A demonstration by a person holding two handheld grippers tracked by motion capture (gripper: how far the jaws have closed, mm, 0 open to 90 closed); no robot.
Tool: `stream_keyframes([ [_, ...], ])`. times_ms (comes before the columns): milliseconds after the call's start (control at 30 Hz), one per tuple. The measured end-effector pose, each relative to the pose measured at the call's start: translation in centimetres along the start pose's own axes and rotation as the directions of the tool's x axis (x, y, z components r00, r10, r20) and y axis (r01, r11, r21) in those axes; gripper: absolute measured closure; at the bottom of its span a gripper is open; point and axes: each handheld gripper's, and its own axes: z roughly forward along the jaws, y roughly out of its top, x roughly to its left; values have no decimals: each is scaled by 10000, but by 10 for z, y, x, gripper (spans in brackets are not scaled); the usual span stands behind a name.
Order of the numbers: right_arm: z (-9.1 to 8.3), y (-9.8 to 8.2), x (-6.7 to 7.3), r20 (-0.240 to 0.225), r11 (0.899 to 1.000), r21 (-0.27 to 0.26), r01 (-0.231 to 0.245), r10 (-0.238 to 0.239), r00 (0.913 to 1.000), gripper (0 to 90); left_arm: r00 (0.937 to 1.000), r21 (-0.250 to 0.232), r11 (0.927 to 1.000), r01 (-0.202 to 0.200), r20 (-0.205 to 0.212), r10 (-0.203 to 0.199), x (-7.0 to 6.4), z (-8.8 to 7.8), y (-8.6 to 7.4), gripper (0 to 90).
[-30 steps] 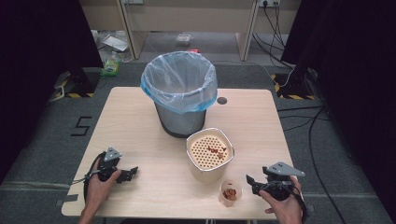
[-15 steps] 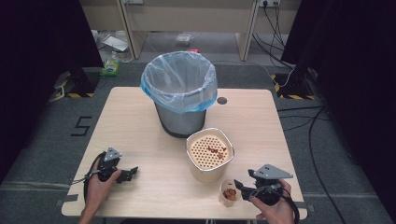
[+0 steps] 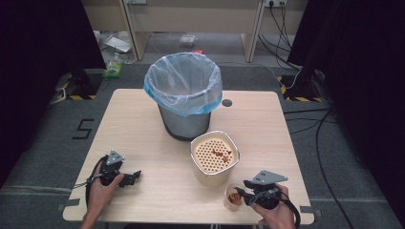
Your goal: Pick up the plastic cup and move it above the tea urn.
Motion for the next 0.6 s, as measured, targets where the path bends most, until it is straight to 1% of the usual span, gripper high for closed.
stream_keyframes([
  [67, 1, 0, 0, -18, 10000, 36, -7, 7, 10000, 627, 10000, -1, 10000, 2, 1, -2, 0, 0, 0, 0],
  [100, 2, -1, 0, -89, 9999, 139, 7, -6, 10000, 639, 10000, 1, 10000, -3, 0, 3, 0, 0, 0, 0],
  [133, 5, -3, 0, -207, 9994, 330, 102, -96, 9997, 659, 10000, 2, 10000, -3, -1, 3, 0, 0, 0, 0],
  [233, 8, -7, -1, -365, 9982, 522, 286, -268, 9990, 742, 10000, 1, 10000, -2, 0, 2, 0, 0, 0, 0],
  [267, 8, -7, -1, -365, 9982, 522, 286, -268, 9990, 742, 10000, 1, 10000, -2, 0, 2, 0, 0, 0, 0],
  [300, 8, -8, -1, -411, 9983, 489, 327, -307, 9987, 776, 10000, 1, 10000, -3, -1, 3, 0, 0, 0, 0],
  [333, 7, -8, -2, -534, 9980, 424, 471, -448, 9976, 813, 10000, 5, 10000, -4, 0, 4, 0, 0, 0, 0],
  [367, 6, -8, -2, -569, 9982, 292, 517, -500, 9971, 842, 10000, 5, 10000, -4, 0, 4, 0, 0, 0, 0],
  [400, 6, -8, -2, -569, 9982, 292, 517, -500, 9971, 842, 10000, 3, 10000, -1, 1, 1, 0, 0, 0, 0],
  [433, 3, -7, -3, -532, 9982, 124, 595, -587, 9969, 853, 10000, 4, 10000, -3, 1, 3, 0, 0, 0, 0],
  [467, 1, -6, -3, -423, 9973, 70, 737, -733, 9964, 858, 10000, 5, 10000, -3, 2, 3, 0, 0, 0, 0],
  [500, -4, -5, -4, -213, 9954, -64, 952, -954, 9952, 865, 10000, 2, 10000, -3, 1, 3, 0, 0, 0, 0],
  [533, -4, -5, -4, -213, 9954, -64, 952, -954, 9952, 865, 10000, 2, 10000, -3, 1, 3, 0, 0, 0, 0],
  [567, -9, -3, -5, 13, 9936, -185, 1118, -1118, 9937, 876, 10000, 2, 10000, -3, 2, 3, 0, 0, 0, 0],
  [600, -11, -2, -7, 108, 9933, -238, 1128, -1126, 9936, 888, 10000, 2, 10000, -2, -2, 2, 0, 0, 0, 0],
])
